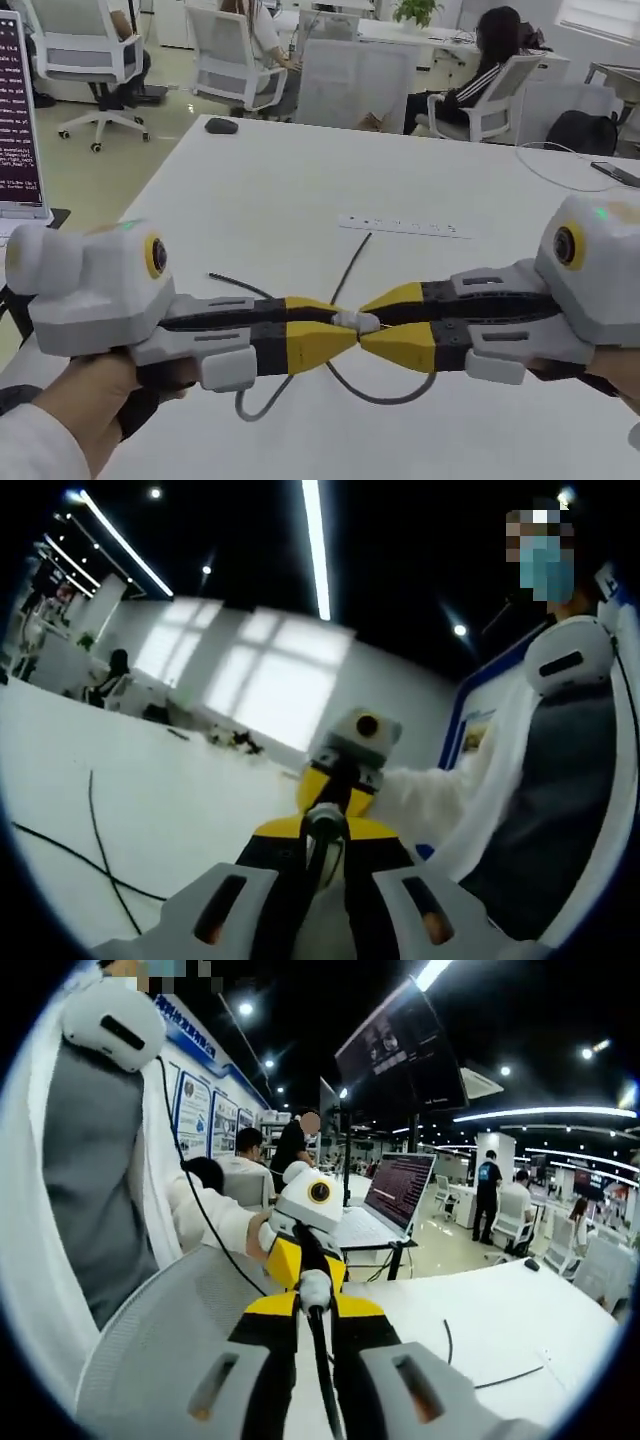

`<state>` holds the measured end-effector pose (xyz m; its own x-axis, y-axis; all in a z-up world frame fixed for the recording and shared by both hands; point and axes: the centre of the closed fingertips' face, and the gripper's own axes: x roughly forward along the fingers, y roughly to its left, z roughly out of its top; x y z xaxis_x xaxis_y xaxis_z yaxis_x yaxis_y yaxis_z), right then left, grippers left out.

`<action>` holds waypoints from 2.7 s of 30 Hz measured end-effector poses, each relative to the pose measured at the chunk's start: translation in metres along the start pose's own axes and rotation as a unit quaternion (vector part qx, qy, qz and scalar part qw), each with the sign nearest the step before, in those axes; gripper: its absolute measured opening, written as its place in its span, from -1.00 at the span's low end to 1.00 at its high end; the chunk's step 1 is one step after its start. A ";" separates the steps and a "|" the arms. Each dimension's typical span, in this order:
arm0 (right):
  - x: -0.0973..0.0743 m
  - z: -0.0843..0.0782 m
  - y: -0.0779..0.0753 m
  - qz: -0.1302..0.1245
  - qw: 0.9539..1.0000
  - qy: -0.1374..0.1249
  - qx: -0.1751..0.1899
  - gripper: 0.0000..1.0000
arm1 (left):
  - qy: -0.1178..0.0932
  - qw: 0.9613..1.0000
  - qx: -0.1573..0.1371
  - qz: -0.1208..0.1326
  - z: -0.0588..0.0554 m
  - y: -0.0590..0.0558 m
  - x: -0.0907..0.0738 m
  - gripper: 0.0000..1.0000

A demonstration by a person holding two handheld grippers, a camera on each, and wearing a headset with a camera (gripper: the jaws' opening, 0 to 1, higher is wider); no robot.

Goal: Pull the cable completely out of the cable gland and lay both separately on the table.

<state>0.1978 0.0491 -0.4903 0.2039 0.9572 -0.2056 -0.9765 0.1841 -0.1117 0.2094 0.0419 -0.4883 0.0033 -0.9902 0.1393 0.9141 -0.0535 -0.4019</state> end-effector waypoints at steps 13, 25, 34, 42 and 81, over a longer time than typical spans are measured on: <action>-0.007 -0.001 -0.005 -0.004 0.999 -0.012 0.044 -0.73 | -0.009 0.997 0.074 0.006 0.007 -0.007 0.003 -0.72; -0.019 0.009 0.001 0.050 0.969 -0.071 0.232 -0.54 | 0.008 0.981 0.193 -0.006 0.002 -0.024 0.011 -0.70; -0.014 0.008 0.013 0.075 0.964 -0.071 0.244 -0.72 | 0.004 0.980 0.201 -0.010 0.004 -0.025 0.009 -0.70; -0.015 0.010 0.013 0.079 0.963 -0.067 0.248 -0.74 | 0.002 0.977 0.212 -0.012 0.006 -0.024 0.010 -0.70; -0.010 -0.013 0.002 0.022 0.988 -0.029 0.150 -0.72 | 0.017 0.998 0.056 0.010 -0.007 -0.006 0.009 -0.71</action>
<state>0.1949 0.0375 -0.5010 0.1657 0.9751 -0.1472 -0.9626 0.1924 0.1910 0.2010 0.0324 -0.4913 0.0101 -0.9950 0.0997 0.9533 -0.0205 -0.3013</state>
